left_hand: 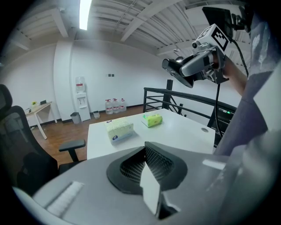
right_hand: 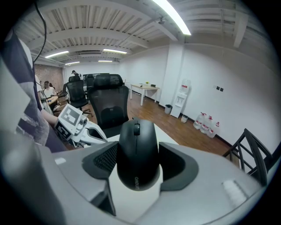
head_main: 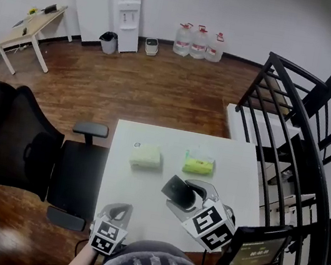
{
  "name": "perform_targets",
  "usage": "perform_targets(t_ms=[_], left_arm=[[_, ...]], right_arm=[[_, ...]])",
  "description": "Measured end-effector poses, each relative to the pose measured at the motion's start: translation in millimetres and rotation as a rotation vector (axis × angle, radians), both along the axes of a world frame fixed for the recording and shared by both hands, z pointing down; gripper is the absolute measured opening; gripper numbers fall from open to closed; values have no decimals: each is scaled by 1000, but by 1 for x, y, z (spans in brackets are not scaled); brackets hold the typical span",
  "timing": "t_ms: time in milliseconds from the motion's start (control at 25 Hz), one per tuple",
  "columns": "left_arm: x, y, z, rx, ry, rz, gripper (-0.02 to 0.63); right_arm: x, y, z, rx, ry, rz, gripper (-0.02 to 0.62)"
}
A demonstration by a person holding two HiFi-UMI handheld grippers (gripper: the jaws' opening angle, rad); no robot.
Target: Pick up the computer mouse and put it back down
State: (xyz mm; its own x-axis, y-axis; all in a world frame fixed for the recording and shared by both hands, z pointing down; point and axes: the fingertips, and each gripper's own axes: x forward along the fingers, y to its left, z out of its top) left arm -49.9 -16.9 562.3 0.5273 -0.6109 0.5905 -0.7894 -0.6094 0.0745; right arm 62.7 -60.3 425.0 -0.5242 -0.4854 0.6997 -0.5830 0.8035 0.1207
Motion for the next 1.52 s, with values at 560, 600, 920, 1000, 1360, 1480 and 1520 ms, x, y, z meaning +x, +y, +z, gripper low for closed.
perform_targets(t_ms=[560,600,920,1000,1360,1480,1520], left_arm=[[-7,5,4,-11,-3,2,15],[-7,5,5,-13,-3,2,15],[-5,-1,13,-31,-3,3,15],[-6,-1,14,-36,-2,3,15],[-13,0,21,-66,-3,-9,15],[-15,-2,23,-69,-2,-15,15],[-15,-4,24,-71,-3,-16,15]], right_arm=[[-2,-11,-6,17,-30,88,295],[-1,-13,-4,14,-30,92,295],[3,-28,22,-32,-14,114,295],[4,-32,29,-46,-10,121,295],[4,-43,68,-118,25,154,295],[4,-49,79,-133,23,166,295],[4,-52,82,-137,23,171,295]])
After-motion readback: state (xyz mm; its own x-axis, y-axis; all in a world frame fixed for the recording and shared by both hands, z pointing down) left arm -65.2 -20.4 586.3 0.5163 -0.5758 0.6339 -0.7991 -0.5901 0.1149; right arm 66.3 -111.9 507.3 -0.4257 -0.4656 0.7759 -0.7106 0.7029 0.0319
